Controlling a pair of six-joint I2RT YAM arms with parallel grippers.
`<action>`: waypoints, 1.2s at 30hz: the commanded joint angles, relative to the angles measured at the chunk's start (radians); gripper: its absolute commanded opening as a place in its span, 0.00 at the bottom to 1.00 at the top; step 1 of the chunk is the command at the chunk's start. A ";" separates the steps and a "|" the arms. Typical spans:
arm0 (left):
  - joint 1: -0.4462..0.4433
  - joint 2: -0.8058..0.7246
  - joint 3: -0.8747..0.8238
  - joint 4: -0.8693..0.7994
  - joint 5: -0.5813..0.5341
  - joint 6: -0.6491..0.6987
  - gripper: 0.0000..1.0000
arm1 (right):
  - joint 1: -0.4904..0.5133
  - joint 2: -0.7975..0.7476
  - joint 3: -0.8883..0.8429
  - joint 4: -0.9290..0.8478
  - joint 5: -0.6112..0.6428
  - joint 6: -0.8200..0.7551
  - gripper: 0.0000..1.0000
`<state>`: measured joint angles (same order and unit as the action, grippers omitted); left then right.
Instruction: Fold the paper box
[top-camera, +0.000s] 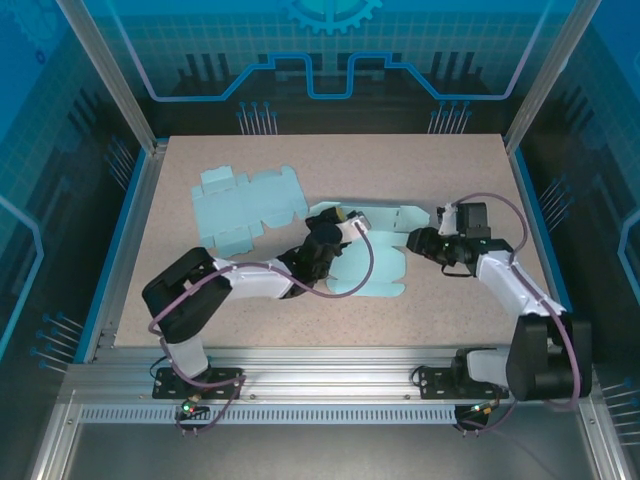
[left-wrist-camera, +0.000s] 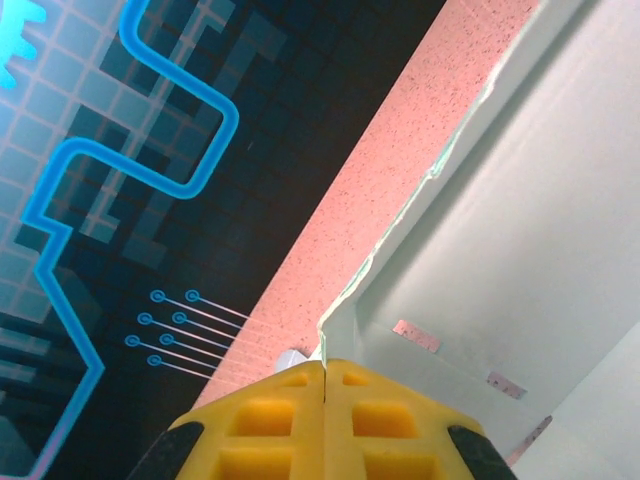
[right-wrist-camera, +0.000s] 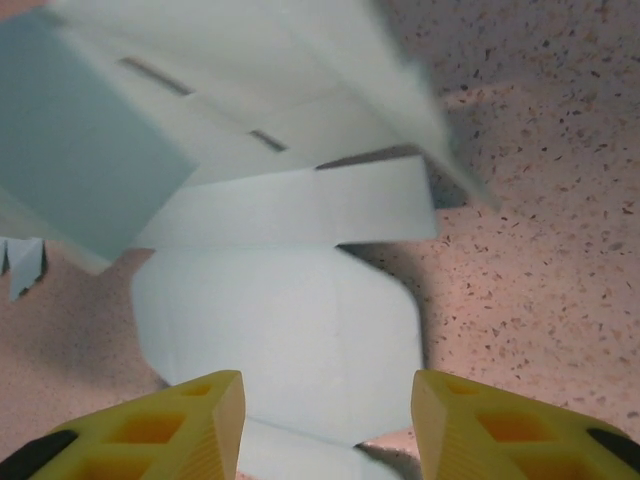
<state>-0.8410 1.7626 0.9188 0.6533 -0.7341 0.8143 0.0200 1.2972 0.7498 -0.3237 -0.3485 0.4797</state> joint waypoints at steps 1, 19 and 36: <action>0.012 -0.034 -0.020 -0.086 0.065 -0.108 0.00 | -0.009 0.072 0.076 0.048 -0.023 -0.030 0.51; 0.049 -0.036 0.005 -0.161 0.107 -0.244 0.00 | 0.027 0.308 0.075 0.170 -0.004 0.033 0.62; 0.072 -0.039 0.030 -0.216 0.167 -0.364 0.00 | 0.078 0.409 0.070 0.245 -0.030 0.057 0.66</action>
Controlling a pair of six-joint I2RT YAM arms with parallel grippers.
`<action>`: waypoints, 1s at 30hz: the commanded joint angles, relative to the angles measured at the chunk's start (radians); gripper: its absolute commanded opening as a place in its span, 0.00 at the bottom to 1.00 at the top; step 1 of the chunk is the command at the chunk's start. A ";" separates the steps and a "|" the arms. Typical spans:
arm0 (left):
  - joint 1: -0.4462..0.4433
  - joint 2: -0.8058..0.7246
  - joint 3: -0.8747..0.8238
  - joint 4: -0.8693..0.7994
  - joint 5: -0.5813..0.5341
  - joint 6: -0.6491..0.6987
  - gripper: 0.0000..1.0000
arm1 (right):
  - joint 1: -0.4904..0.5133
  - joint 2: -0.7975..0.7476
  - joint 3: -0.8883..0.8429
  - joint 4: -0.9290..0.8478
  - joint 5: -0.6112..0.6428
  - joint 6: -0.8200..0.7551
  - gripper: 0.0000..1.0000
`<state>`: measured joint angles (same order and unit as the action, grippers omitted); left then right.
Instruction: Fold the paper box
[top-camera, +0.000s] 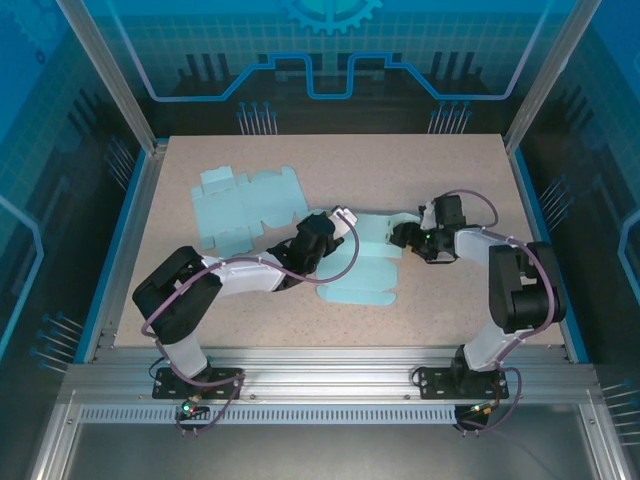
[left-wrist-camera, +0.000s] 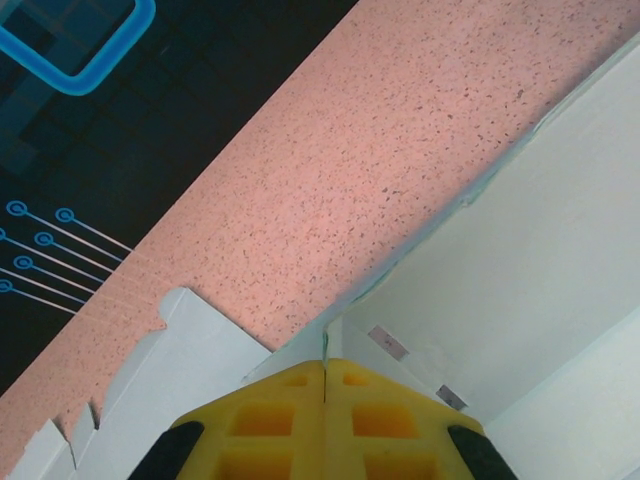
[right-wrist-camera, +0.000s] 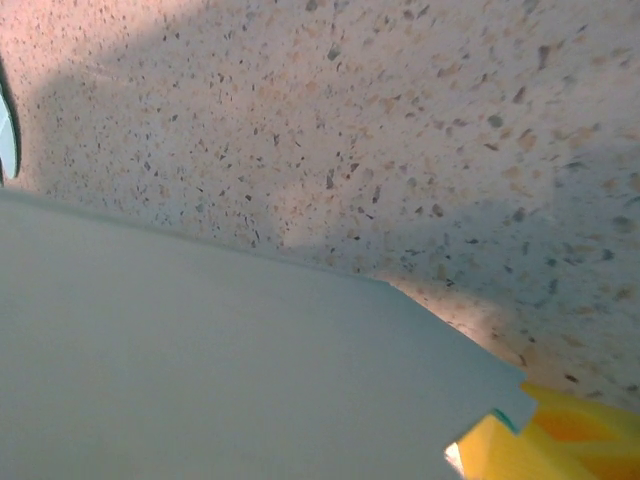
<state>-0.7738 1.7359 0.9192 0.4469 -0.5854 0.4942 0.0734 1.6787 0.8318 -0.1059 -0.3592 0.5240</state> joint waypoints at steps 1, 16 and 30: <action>0.005 -0.010 0.034 -0.012 0.013 -0.049 0.00 | 0.027 0.034 -0.012 0.030 -0.018 0.012 0.68; 0.005 -0.007 0.084 -0.082 -0.023 -0.181 0.00 | 0.032 -0.017 -0.044 0.091 -0.123 0.073 0.59; 0.014 -0.004 0.109 -0.120 -0.052 -0.231 0.00 | 0.031 -0.212 -0.102 -0.066 0.051 0.051 0.76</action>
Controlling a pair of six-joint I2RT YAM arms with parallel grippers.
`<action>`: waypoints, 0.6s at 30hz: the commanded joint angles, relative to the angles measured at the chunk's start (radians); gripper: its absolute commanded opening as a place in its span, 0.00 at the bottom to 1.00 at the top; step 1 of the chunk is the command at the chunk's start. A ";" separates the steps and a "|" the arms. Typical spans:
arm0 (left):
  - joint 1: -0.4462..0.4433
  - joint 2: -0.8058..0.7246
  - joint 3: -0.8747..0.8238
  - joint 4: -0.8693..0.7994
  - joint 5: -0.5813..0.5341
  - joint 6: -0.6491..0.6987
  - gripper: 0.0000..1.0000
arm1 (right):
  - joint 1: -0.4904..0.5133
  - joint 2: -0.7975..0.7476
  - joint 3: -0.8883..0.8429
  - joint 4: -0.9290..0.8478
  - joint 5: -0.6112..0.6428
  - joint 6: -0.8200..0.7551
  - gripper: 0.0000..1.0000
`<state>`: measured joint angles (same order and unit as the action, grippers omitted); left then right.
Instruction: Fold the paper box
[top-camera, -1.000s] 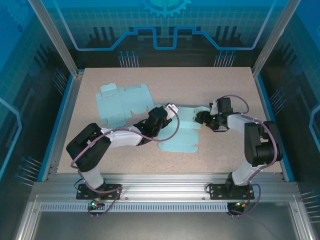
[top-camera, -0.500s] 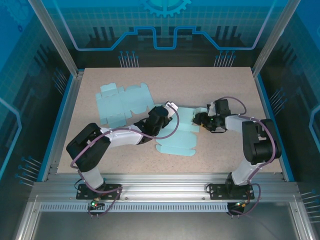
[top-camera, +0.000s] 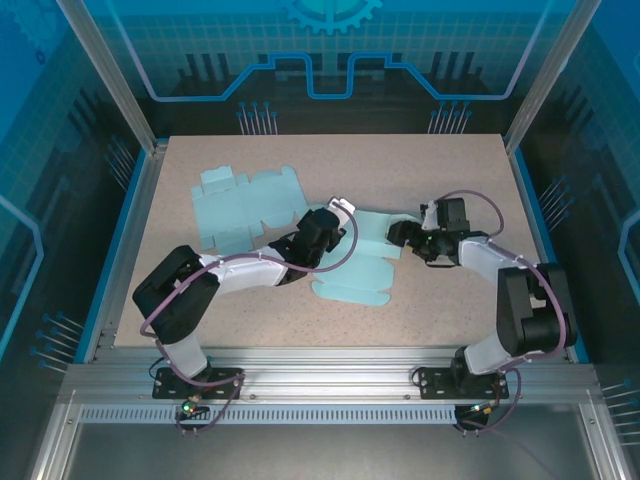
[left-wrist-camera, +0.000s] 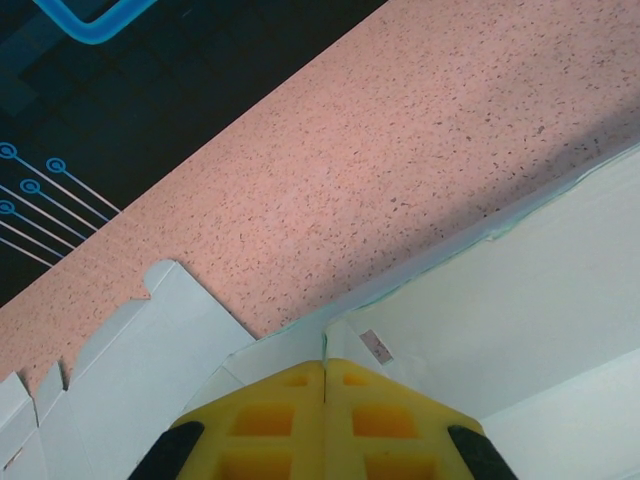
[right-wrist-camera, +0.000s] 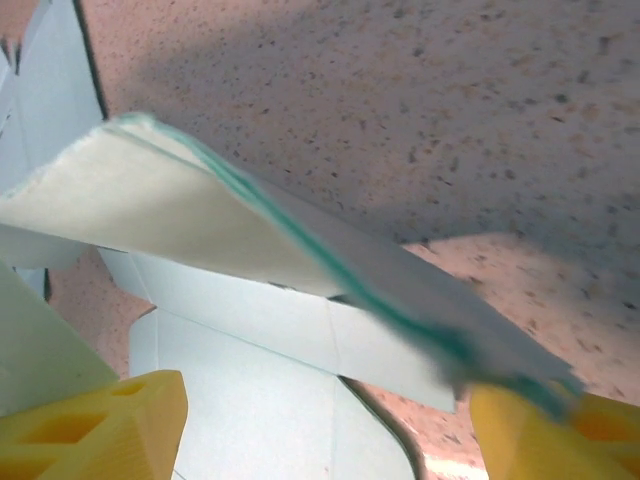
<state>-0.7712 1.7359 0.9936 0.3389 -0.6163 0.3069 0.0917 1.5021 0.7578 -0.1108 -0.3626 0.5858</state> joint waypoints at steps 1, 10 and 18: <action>0.012 -0.004 0.035 -0.015 -0.020 -0.049 0.00 | 0.014 -0.045 -0.035 -0.058 0.051 -0.012 0.76; 0.019 -0.033 0.008 0.007 0.036 -0.090 0.00 | 0.020 -0.091 -0.109 0.020 0.010 -0.045 0.76; 0.075 -0.105 -0.056 0.029 0.185 -0.180 0.00 | 0.026 -0.087 -0.140 0.131 0.002 -0.041 0.74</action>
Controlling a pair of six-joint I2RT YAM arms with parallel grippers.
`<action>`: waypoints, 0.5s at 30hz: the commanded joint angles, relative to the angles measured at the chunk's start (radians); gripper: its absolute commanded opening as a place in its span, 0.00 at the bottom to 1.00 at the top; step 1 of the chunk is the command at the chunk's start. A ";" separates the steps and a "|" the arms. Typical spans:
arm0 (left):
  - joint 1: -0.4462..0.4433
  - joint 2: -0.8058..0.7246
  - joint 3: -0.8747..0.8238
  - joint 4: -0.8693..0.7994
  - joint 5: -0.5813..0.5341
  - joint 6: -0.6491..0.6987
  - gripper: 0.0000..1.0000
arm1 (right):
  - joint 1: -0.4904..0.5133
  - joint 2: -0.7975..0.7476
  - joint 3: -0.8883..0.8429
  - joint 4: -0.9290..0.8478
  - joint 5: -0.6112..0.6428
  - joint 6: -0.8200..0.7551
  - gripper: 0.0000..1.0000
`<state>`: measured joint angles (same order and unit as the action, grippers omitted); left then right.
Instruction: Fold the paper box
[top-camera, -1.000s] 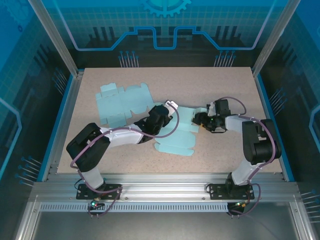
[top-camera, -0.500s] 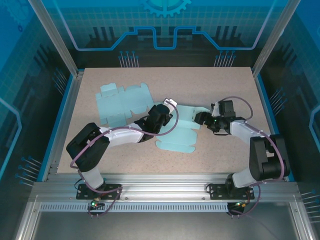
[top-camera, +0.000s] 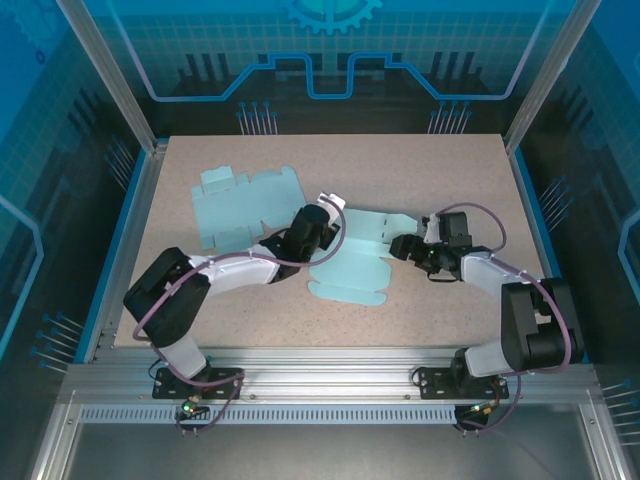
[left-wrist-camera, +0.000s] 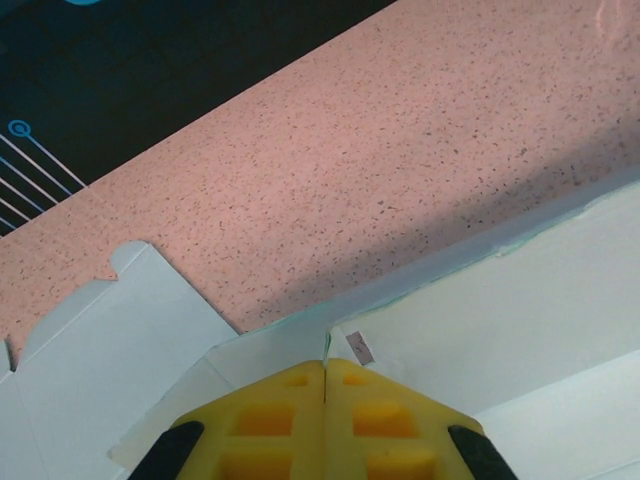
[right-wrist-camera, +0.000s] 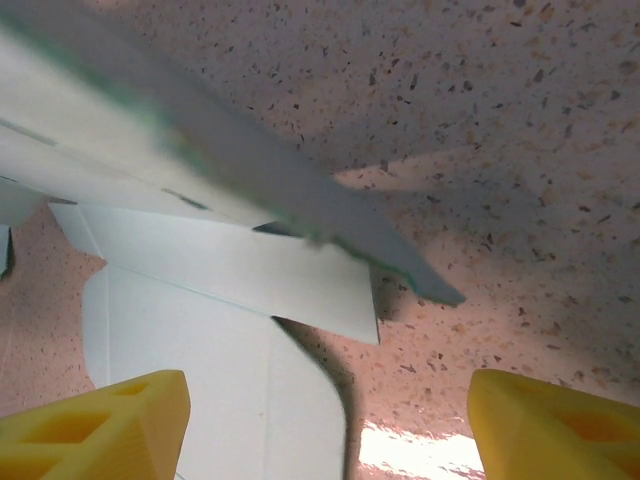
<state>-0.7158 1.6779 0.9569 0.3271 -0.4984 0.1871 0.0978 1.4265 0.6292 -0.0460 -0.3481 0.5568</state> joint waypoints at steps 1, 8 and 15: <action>0.026 -0.052 -0.021 0.037 0.075 -0.069 0.00 | 0.021 -0.002 -0.011 0.082 -0.009 -0.005 0.73; 0.036 -0.053 -0.024 0.019 0.092 -0.096 0.00 | 0.053 0.071 -0.008 0.213 -0.019 0.043 0.68; 0.035 -0.045 -0.023 0.010 0.094 -0.092 0.00 | 0.072 0.052 -0.014 0.205 0.028 0.026 0.41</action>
<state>-0.6834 1.6466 0.9394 0.3256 -0.4278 0.1089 0.1604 1.4906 0.6159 0.1490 -0.3412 0.6006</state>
